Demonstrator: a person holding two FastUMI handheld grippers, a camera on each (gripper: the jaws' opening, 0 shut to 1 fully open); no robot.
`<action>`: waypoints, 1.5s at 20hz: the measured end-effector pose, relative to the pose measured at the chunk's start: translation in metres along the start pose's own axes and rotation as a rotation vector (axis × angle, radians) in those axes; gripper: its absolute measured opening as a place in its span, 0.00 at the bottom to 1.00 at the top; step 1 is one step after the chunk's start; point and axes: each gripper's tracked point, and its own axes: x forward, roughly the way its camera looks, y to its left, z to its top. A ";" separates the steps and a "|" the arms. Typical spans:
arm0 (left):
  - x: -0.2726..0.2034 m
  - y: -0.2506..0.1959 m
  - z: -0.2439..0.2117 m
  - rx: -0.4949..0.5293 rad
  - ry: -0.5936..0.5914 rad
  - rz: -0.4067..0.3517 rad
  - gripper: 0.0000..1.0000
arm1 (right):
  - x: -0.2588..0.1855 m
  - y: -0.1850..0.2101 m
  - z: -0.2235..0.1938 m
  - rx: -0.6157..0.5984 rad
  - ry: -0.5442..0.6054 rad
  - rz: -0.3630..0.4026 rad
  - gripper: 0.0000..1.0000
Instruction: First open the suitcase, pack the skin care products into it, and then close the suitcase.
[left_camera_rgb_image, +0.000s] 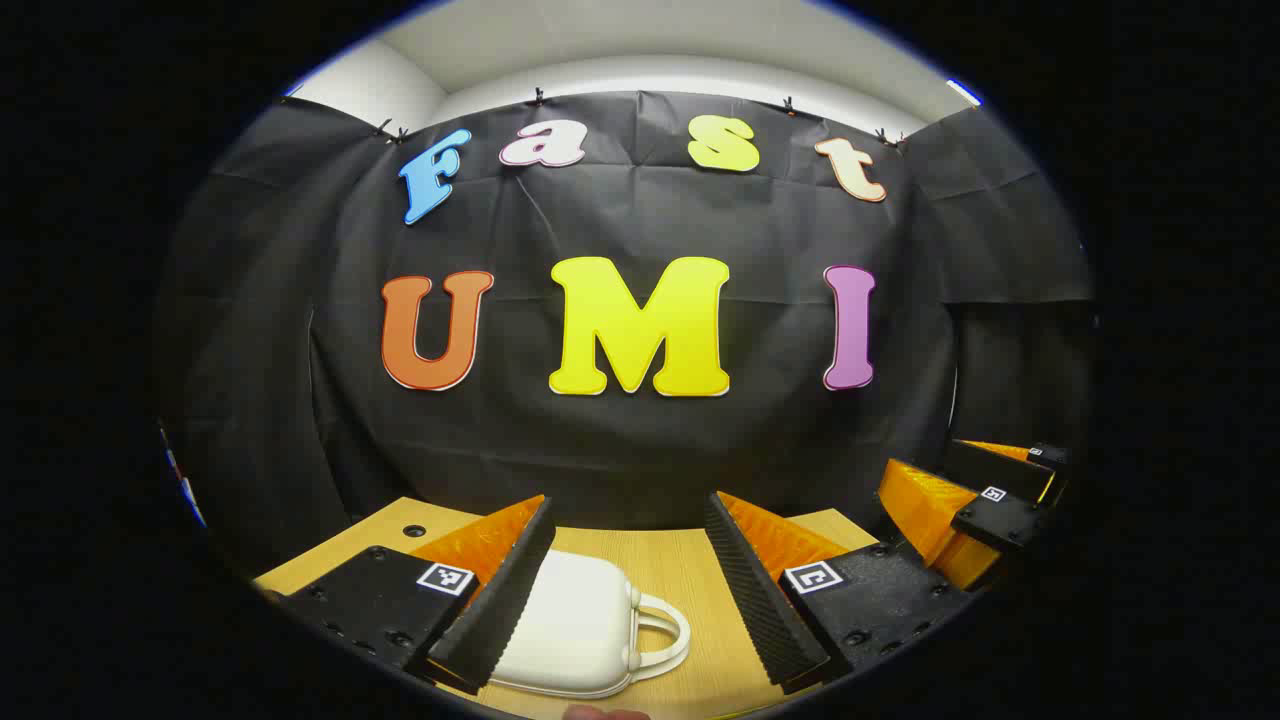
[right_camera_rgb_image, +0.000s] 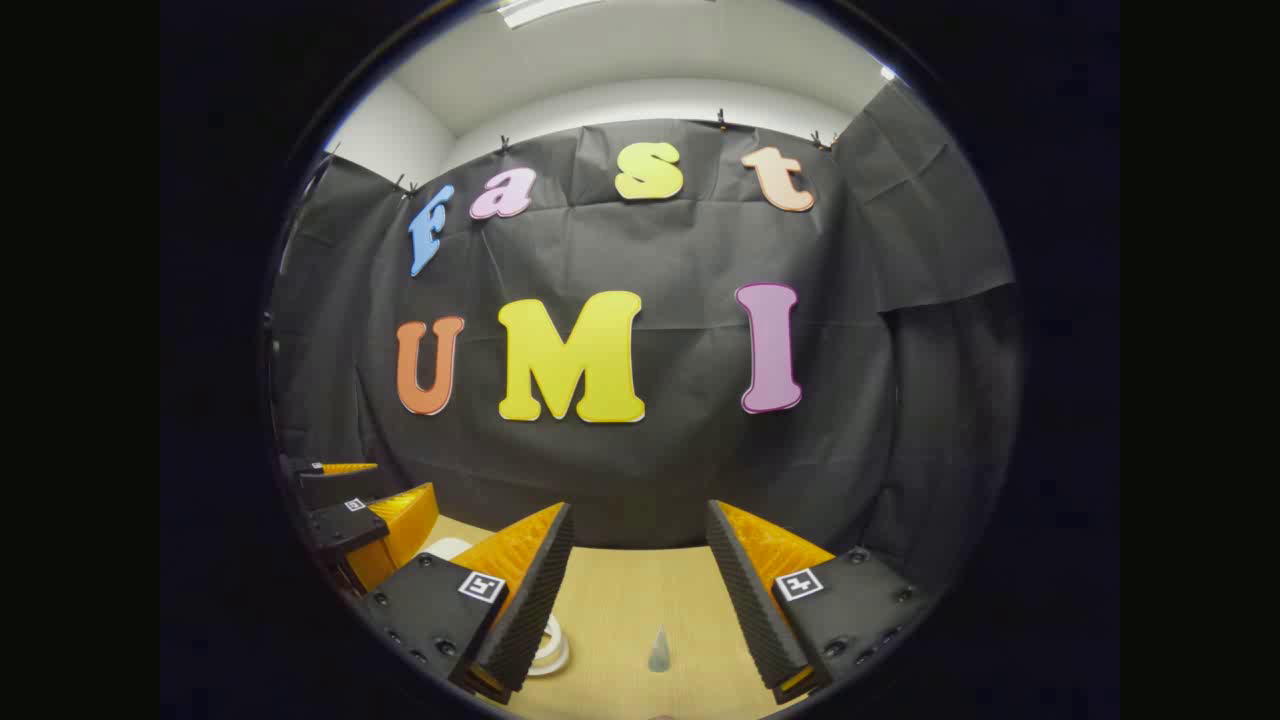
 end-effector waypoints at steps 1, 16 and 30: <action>0.000 -0.001 0.000 0.002 0.001 0.001 0.97 | 0.000 0.000 0.000 0.001 0.000 0.001 0.80; 0.000 -0.006 -0.010 0.018 0.031 0.004 0.97 | 0.002 -0.008 -0.005 0.018 0.016 0.002 0.79; 0.023 -0.043 -0.087 0.338 0.159 -0.171 0.99 | -0.006 -0.081 -0.027 -0.048 0.061 -0.076 0.79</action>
